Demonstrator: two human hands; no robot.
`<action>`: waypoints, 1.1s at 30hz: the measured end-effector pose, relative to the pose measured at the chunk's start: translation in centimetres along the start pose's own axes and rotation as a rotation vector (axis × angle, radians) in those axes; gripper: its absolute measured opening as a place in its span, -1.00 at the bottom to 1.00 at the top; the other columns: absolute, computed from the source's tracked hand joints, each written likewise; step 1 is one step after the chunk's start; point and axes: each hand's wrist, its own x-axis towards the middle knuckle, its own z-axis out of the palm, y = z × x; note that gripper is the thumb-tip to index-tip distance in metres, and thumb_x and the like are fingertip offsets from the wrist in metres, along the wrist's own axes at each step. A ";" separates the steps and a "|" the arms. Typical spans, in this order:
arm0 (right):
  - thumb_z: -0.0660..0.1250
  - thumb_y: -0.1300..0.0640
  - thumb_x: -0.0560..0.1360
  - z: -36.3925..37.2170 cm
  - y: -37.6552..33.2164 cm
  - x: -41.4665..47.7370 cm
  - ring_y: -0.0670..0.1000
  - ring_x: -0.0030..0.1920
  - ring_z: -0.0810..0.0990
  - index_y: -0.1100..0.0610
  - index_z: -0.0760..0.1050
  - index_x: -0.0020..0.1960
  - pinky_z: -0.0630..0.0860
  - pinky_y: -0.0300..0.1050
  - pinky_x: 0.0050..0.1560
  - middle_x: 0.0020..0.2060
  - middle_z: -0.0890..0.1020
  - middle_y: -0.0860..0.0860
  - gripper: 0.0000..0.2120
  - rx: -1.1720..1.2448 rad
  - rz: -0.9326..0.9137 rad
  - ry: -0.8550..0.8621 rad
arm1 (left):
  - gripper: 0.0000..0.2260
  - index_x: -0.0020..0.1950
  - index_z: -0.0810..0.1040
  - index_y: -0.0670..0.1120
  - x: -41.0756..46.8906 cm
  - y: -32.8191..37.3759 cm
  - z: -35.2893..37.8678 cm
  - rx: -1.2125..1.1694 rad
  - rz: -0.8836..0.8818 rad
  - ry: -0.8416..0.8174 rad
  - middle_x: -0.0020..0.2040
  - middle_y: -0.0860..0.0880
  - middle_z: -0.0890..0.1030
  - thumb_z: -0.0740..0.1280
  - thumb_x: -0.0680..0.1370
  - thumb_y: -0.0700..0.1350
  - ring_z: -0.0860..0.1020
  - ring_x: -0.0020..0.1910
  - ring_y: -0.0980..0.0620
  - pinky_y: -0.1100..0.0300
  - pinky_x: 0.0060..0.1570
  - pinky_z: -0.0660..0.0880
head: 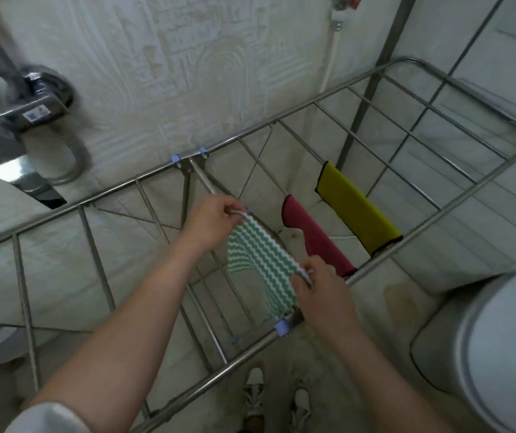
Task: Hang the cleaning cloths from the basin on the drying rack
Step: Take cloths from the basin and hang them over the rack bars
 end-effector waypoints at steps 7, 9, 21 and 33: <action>0.26 0.01 0.57 0.4 3.1 1.9 0.07 -0.20 0.45 0.04 0.34 0.07 0.17 -0.14 -0.44 -0.21 0.52 0.04 -0.84 -0.224 0.095 0.097 | -0.83 0.10 0.60 -0.02 2.3 1.8 4.5 0.112 0.002 0.070 0.03 -0.04 0.64 0.28 0.56 -0.06 0.57 0.03 -0.03 0.20 -0.08 0.41; 0.27 -0.01 0.56 0.6 3.3 2.1 0.07 -0.14 0.48 0.01 0.34 0.12 0.28 -0.09 -0.37 -0.17 0.54 0.04 -0.80 -0.263 0.089 0.106 | -0.83 0.11 0.58 -0.03 2.2 1.8 5.1 0.138 0.003 0.080 0.03 -0.05 0.64 0.27 0.57 -0.06 0.56 0.02 -0.04 0.17 -0.06 0.43; 0.28 0.11 0.53 -0.1 2.7 3.0 0.10 0.14 0.41 0.01 0.51 0.20 0.43 -0.03 0.09 0.08 0.56 0.04 -0.76 -0.440 0.037 0.153 | -0.58 0.34 0.43 0.01 1.4 1.4 5.3 0.174 0.052 -0.033 0.20 -0.07 0.54 0.31 0.50 -0.24 0.47 0.21 -0.06 0.13 0.14 0.42; 0.38 -0.06 0.48 -0.1 0.8 1.4 -0.02 -0.09 0.63 0.06 0.62 0.04 0.56 -0.02 0.00 -0.10 0.68 -0.04 -0.76 -0.331 -0.052 -0.183 | -0.40 0.43 0.34 -0.03 -6.0 0.5 6.3 0.336 -0.028 -0.052 0.52 -0.04 0.21 0.34 0.47 0.20 0.16 0.48 -0.06 -0.04 0.43 0.23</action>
